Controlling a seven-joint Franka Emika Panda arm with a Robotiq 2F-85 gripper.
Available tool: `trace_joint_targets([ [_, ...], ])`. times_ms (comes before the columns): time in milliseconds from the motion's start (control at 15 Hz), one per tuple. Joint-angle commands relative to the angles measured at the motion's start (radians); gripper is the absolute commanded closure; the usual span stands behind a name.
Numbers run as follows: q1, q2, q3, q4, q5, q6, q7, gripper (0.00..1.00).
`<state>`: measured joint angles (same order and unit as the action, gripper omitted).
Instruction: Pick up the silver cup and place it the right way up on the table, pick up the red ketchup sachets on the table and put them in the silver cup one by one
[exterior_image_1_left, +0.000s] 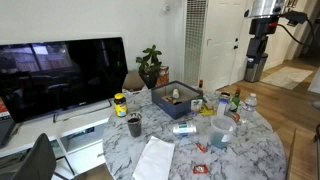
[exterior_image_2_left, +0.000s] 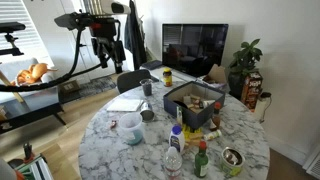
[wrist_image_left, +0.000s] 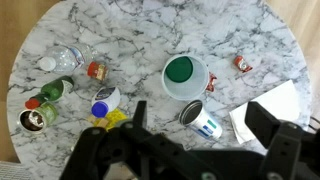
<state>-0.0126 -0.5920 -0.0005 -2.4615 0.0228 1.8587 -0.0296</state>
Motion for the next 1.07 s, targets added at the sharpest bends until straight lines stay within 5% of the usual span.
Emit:
trace_joint_targets([
  [0,0.005,0.001,-0.004,0.002,-0.003,-0.002,0.002,0.00],
  [867,0.005,0.001,-0.004,0.002,-0.003,-0.002,0.002,0.00],
  [1000,0.024,0.073,0.018,0.018,-0.004,-0.086,0.001,0.00],
])
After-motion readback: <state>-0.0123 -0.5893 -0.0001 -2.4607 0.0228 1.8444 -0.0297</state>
